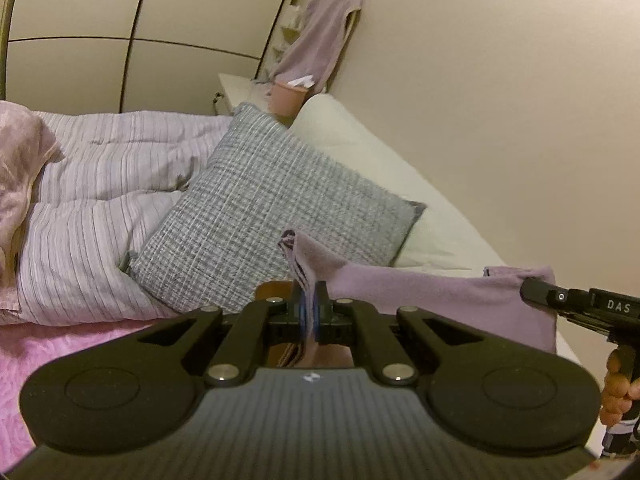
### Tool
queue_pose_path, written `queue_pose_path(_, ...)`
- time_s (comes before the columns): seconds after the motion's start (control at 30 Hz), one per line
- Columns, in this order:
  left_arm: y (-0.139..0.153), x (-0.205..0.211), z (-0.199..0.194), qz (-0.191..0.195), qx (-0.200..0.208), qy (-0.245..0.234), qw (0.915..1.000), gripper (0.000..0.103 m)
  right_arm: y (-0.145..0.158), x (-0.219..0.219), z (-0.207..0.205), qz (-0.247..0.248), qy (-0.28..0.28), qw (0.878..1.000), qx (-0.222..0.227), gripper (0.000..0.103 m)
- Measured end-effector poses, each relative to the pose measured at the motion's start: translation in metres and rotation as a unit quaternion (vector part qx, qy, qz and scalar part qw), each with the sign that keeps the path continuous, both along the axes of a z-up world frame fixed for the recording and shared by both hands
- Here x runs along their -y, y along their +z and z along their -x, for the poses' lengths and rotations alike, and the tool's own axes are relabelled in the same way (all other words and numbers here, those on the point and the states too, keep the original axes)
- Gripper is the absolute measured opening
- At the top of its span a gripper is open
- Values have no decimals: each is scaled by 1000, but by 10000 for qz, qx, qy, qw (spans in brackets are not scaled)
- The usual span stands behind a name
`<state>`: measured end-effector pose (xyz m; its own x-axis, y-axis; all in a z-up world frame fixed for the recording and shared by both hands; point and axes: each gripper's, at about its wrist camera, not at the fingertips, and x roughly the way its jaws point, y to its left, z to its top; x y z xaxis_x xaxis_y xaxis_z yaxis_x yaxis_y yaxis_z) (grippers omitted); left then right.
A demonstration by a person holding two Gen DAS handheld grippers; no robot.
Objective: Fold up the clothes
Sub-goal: 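Pinch the folded top with both grippers and carry it toward the clothes stack, then lower the folded top onto the clothes stack and open both grippers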
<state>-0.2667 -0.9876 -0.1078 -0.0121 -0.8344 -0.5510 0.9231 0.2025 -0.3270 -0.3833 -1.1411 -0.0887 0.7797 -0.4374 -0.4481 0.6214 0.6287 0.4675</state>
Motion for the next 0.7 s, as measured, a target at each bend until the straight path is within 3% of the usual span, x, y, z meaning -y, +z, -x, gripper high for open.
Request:
queue_pose_path(0.13,-14,16,-4,-145,78,115,9998,1,-17,11,-10,-23,-84,9998,-154,5)
queue_pose_path(0.23,-27,27,-5,-317,144,192,9992,2,-27,21,-21,-126,-241,9982,-537,7)
queue_pose_path(0.27,-31,31,-5,-401,192,199,9988,3,-28,24,-22,-184,-311,9972,-660,15)
queue_pose_path(0.3,-35,32,-5,-472,257,229,9983,9,-27,25,-22,-193,-437,9960,-750,32)
queue_pose_path(0.37,-36,31,-8,-526,339,319,9975,21,-17,18,-12,48,-790,9934,-824,43)
queue_pose_path(0.5,-23,10,-19,-486,359,529,9968,24,9,-17,16,684,-1009,9879,-958,43)
queue_pose_path(0.6,-3,-21,-24,-416,204,642,9969,24,26,-61,42,886,-806,9903,-698,43)
queue_pose_path(0.7,18,-63,-12,-264,-11,503,9984,24,28,-117,55,1196,-494,9884,-799,42)
